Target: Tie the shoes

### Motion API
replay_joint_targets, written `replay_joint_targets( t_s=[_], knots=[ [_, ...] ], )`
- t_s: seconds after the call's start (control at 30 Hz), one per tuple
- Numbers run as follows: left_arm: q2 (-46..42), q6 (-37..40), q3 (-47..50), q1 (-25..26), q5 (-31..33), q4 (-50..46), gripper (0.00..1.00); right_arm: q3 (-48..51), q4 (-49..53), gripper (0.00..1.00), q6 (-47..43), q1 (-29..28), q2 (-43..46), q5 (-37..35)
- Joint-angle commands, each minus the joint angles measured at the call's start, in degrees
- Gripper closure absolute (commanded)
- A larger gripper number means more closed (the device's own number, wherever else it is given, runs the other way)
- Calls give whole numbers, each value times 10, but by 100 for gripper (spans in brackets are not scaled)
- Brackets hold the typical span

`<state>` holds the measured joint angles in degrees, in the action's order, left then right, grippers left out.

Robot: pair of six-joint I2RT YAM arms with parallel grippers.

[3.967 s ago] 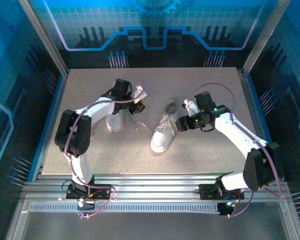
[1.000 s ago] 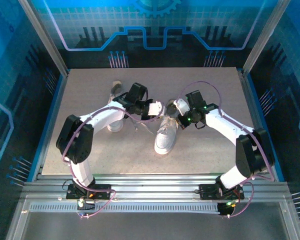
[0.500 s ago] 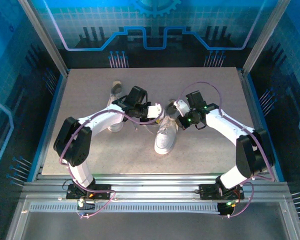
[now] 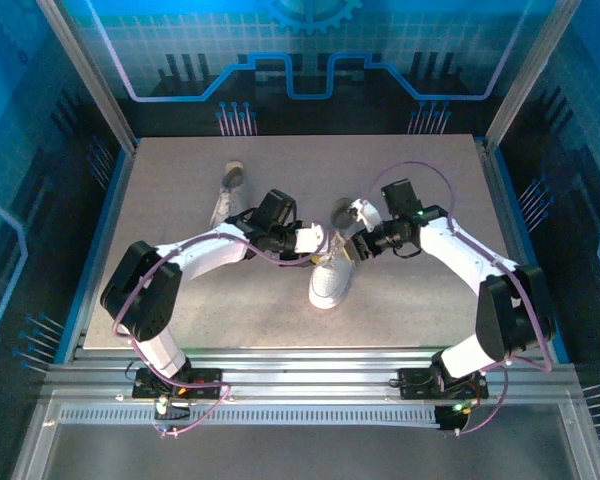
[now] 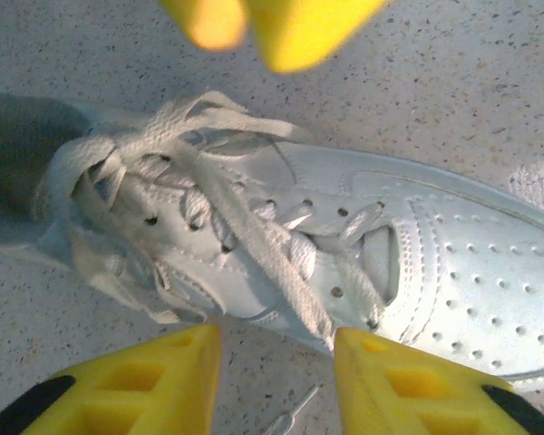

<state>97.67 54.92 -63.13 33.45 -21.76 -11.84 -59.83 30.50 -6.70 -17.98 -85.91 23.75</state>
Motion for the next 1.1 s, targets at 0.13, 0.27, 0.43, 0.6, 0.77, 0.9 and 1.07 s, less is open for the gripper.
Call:
replay_joint_targets(
  t_s=[0.13, 0.27, 0.43, 0.6, 0.77, 0.9, 1.07],
  knots=[
    [38, -40, -15, 22, 17, 21, 58, 9, -21, 48, 23, 2, -4, -88],
    [57, -51, -29, 27, 18, 16, 58, 16, -28, 46, 31, -10, -29, -101],
    [80, -48, -52, 30, 28, -15, 72, 13, -40, 44, 43, -20, -68, -102],
    [72, -42, -59, 30, 26, -29, 100, 5, -39, 64, 52, -31, -91, -102],
    [47, -25, -63, 25, 41, -43, 100, 3, -14, 95, 55, -33, -59, -107],
    [32, -23, -70, 11, 38, -49, 100, -3, 25, 98, 55, -33, -26, -115],
    [24, -20, -73, -6, 38, -51, 100, -20, 76, 95, 52, -32, -10, -112]
  ],
)
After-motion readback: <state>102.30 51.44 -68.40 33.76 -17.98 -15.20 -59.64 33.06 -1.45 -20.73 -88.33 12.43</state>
